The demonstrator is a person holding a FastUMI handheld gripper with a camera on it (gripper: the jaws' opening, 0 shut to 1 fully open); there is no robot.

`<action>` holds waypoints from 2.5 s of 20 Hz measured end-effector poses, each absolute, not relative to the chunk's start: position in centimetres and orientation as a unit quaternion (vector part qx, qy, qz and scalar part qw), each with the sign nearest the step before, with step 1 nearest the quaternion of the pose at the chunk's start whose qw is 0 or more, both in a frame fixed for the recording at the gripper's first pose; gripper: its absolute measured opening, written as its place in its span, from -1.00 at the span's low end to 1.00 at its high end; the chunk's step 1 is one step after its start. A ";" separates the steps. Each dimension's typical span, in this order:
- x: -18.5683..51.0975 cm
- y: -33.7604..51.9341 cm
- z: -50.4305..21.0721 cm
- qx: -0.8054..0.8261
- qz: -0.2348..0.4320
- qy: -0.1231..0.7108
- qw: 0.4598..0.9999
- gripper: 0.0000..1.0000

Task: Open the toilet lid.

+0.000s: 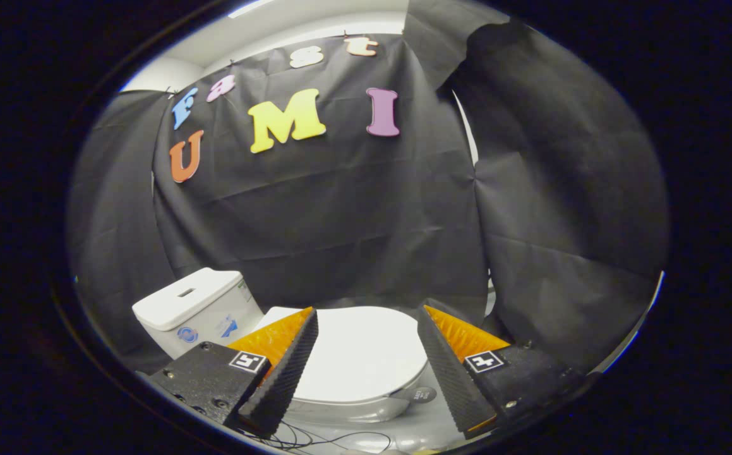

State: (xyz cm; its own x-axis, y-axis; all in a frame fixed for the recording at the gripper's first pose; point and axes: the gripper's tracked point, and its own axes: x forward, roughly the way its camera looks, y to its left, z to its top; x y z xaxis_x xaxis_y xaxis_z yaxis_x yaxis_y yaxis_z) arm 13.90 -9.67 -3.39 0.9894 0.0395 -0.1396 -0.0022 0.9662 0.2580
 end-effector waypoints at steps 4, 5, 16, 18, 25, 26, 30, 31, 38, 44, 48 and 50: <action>16.6 -11.2 -6.9 0.201 0.027 0.115 0.972 1.00; 17.2 -11.5 -7.9 0.226 0.032 0.132 0.965 1.00; 20.3 -15.4 -16.9 0.428 0.042 0.208 0.878 0.96; 20.3 -16.1 -18.6 0.453 0.033 0.215 0.865 0.96; 19.2 -15.4 -23.3 0.523 0.037 0.254 0.813 0.88; 19.1 -15.3 -23.4 0.535 0.036 0.256 0.805 0.87; 18.5 -13.5 -24.6 0.557 0.048 0.274 0.783 0.62; 18.5 -13.2 -24.8 0.553 0.050 0.278 0.784 0.53; 17.6 -13.6 -25.8 0.543 0.047 0.289 0.787 -0.32; 17.7 -13.5 -24.9 0.559 0.076 0.289 0.774 -0.82; 17.8 -13.6 -24.6 0.531 0.082 0.298 0.789 -0.91; 18.0 -13.6 -24.2 0.532 0.081 0.298 0.788 -0.91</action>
